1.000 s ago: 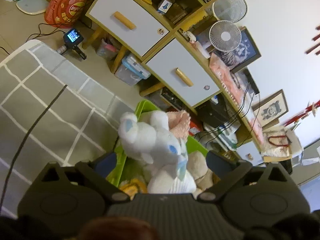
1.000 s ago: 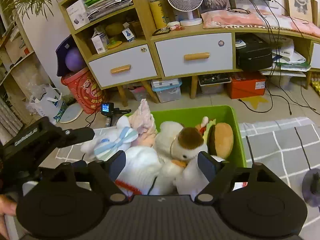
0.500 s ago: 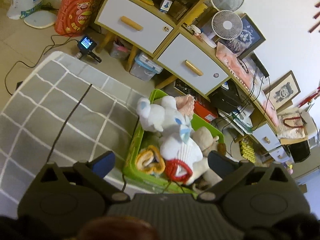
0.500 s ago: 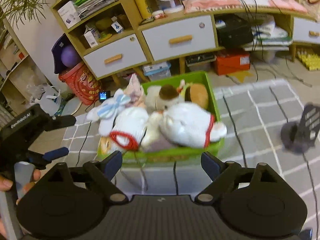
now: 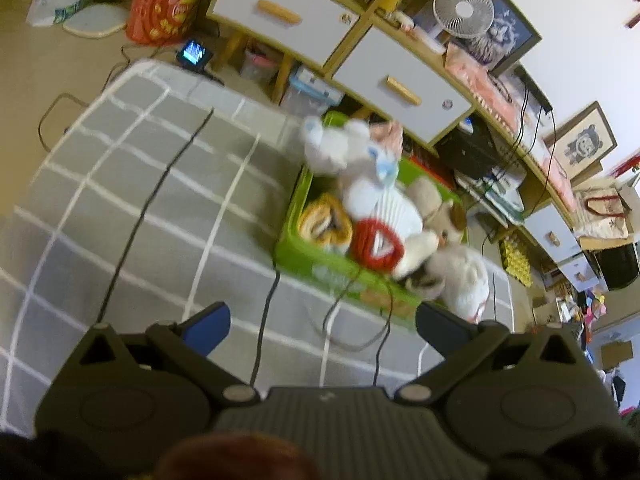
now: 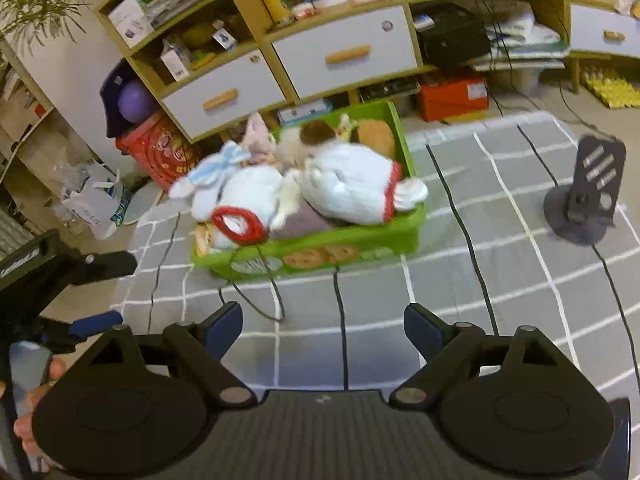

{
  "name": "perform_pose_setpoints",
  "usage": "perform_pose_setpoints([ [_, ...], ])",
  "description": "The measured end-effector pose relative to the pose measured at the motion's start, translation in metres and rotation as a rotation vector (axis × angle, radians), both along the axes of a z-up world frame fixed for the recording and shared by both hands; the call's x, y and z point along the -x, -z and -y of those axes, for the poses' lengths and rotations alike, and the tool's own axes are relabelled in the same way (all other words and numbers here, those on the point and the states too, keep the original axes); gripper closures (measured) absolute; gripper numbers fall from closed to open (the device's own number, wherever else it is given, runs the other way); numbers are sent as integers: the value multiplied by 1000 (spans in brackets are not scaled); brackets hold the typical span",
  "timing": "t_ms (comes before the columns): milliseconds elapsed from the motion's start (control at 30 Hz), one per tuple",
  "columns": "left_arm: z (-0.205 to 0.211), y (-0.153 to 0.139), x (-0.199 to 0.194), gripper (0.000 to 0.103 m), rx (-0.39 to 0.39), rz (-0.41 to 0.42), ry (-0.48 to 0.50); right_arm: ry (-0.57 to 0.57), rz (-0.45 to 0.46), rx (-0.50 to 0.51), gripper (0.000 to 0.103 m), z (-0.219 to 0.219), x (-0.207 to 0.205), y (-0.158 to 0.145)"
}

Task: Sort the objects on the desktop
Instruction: 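Withdraw both grippers from the tray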

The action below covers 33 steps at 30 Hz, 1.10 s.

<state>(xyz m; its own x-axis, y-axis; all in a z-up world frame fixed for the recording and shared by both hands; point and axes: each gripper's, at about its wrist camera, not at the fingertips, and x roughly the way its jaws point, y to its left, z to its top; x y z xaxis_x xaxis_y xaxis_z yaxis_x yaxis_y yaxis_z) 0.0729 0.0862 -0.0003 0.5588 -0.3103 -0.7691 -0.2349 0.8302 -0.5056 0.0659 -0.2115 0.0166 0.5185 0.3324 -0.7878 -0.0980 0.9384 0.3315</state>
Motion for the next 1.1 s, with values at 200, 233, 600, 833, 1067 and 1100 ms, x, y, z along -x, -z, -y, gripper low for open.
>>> perform_pose_setpoints([
  [200,15,18,12,1,-73,-80,83,13,-40,63,15,3,1,8],
  [233,16,18,15,1,-78,-81,97,12,-38,63,15,4,3,7],
  [600,34,17,35,1,-223,-92,192,-28,-40,107,14,0,10,5],
  [833,44,8,50,1,-318,-72,182,-58,-9,147,14,-4,20,-1],
  [1067,66,-11,73,1,-440,-19,219,-111,57,171,14,-8,44,-18],
  [1100,69,-13,77,1,-452,-16,221,-115,64,170,14,-8,47,-20],
])
